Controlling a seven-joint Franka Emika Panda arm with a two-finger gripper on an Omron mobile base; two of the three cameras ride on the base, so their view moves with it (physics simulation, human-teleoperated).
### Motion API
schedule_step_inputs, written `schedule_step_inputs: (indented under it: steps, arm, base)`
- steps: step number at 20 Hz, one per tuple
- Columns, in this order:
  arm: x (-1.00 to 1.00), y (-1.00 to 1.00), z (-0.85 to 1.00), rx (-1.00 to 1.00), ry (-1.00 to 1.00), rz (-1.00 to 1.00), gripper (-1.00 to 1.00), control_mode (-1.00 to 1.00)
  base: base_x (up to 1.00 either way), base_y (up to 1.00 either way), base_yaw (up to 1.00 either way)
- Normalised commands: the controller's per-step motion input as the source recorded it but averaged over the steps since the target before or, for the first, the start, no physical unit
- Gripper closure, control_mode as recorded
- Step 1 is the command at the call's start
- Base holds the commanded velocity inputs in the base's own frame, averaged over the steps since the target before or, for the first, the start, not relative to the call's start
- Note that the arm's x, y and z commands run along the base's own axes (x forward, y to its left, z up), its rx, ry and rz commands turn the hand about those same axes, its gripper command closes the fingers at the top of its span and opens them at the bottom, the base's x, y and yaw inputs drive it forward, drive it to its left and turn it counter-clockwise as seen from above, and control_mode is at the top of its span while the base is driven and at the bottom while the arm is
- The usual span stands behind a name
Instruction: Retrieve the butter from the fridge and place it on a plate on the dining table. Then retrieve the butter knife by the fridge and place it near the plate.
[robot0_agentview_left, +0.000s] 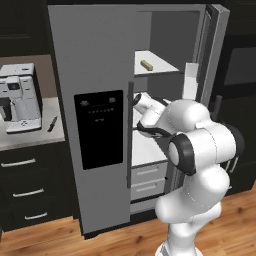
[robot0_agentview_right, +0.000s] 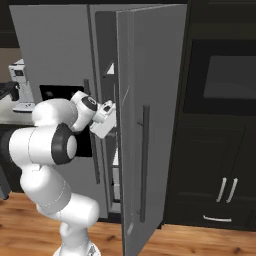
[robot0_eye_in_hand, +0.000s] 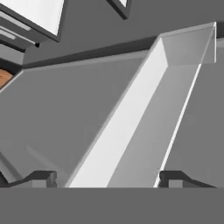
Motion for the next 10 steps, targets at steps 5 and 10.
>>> schedule_step_inputs:
  steps: [5, 10]
  arm:
    - [-0.01, -0.80, -0.11, -0.01, -0.01, 0.00, -1.00, -1.00]
    - [-0.03, -0.95, -0.11, -0.01, -0.02, 0.00, -1.00, -1.00]
  base:
    - [0.00, 0.00, 0.00]
    - [0.00, 0.00, 0.00]
